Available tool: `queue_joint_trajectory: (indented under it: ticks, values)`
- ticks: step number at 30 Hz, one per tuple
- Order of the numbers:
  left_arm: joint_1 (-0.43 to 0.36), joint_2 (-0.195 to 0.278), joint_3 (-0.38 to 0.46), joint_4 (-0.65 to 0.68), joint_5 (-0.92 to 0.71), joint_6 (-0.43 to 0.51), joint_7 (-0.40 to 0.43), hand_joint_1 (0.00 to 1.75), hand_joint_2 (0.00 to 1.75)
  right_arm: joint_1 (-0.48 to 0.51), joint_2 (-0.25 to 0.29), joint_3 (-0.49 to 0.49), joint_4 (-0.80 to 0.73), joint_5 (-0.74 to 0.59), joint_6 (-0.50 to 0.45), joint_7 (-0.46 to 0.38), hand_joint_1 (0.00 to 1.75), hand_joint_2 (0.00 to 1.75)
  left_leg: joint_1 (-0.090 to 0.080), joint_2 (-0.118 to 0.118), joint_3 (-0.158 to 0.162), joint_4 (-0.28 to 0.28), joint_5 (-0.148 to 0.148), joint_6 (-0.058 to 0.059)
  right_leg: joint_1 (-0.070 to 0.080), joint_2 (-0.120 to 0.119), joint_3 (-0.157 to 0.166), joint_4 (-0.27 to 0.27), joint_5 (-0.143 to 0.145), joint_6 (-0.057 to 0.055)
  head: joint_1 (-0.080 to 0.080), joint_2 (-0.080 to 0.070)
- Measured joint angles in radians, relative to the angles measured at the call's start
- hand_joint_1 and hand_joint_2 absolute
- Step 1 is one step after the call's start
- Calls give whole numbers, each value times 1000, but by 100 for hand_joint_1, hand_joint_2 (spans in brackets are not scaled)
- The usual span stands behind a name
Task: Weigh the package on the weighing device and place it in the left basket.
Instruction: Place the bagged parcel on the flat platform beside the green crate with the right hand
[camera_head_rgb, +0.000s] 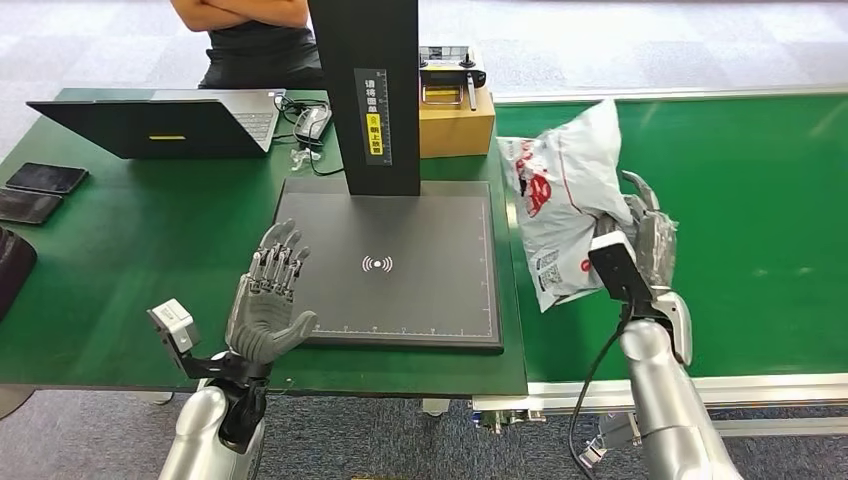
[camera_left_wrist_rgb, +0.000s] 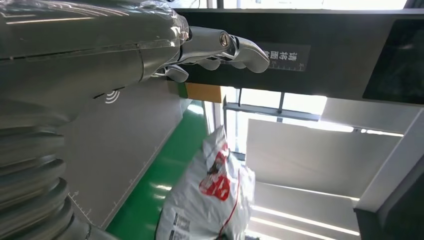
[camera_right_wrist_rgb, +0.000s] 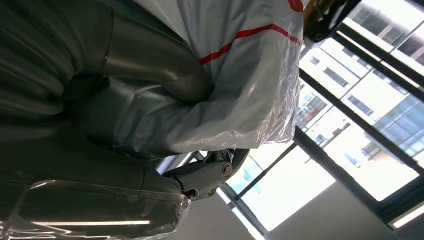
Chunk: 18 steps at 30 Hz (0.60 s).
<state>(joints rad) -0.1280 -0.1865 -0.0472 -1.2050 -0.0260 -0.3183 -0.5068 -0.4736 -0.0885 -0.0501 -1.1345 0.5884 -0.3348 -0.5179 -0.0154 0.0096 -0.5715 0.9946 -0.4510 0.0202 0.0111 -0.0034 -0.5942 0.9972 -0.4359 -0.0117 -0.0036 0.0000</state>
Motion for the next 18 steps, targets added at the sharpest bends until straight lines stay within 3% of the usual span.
queue_joint_trajectory:
  ticks: [9, 18]
  values:
    - [-27, 2, -13, 25, 10, -1, -17, 0, 175, -222, 56, 304, 181, 90, 59, -4, 175, 175, 0, 0, 0, 0, 1, -1, 1, 0, -1, 1, 0, -1, 0, 0]
    - [-58, 4, -13, 44, 22, 17, -26, 0, 175, -297, 152, 525, 282, 7, 132, -22, 175, 175, 1, -1, -1, 0, 1, -1, 1, -1, -1, 1, -1, -1, 0, 0]
